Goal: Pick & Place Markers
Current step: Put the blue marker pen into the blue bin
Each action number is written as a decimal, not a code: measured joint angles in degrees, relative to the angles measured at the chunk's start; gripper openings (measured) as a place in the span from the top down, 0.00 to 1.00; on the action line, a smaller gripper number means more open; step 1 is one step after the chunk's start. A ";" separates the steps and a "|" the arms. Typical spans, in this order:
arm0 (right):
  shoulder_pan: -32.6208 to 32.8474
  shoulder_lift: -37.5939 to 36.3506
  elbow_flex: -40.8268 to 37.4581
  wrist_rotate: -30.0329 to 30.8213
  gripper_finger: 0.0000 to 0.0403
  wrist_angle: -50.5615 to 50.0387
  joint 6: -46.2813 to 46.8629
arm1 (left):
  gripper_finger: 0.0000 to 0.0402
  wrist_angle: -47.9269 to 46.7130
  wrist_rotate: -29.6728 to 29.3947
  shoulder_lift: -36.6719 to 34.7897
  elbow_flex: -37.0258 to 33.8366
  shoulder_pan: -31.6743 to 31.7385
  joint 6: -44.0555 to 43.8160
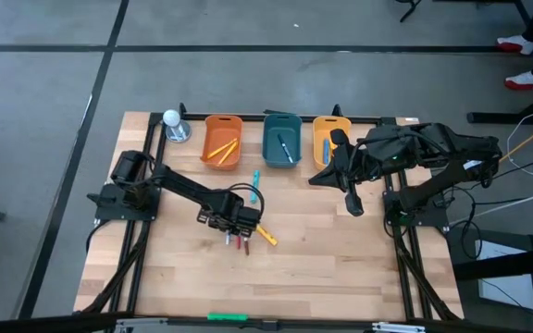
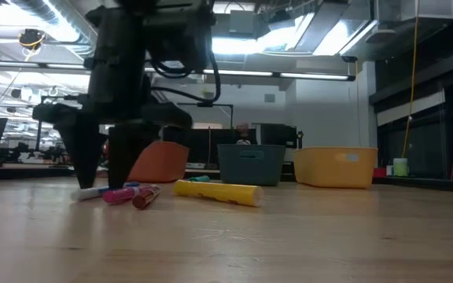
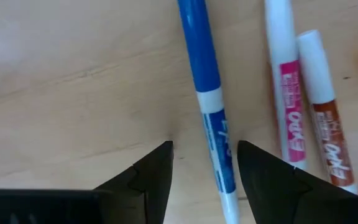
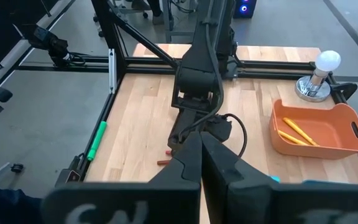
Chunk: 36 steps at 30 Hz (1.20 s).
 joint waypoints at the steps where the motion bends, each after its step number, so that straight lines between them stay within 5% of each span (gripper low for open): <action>1: -0.02 0.00 -0.01 0.00 1.00 -0.01 0.02 | 0.57 0.41 0.17 -0.03 -0.30 0.00 -0.05; 12: 0.00 0.00 -0.01 0.02 1.00 0.02 -0.05 | 0.60 2.86 1.92 -0.33 -1.78 0.34 -0.07; 24: -0.01 0.00 -0.01 0.03 1.00 0.02 -0.17 | 0.94 3.48 2.34 -0.17 -1.87 0.65 1.44; 36: -0.02 0.00 0.00 0.02 1.00 0.02 -0.36 | 0.95 3.21 1.60 -1.17 -1.97 0.63 1.91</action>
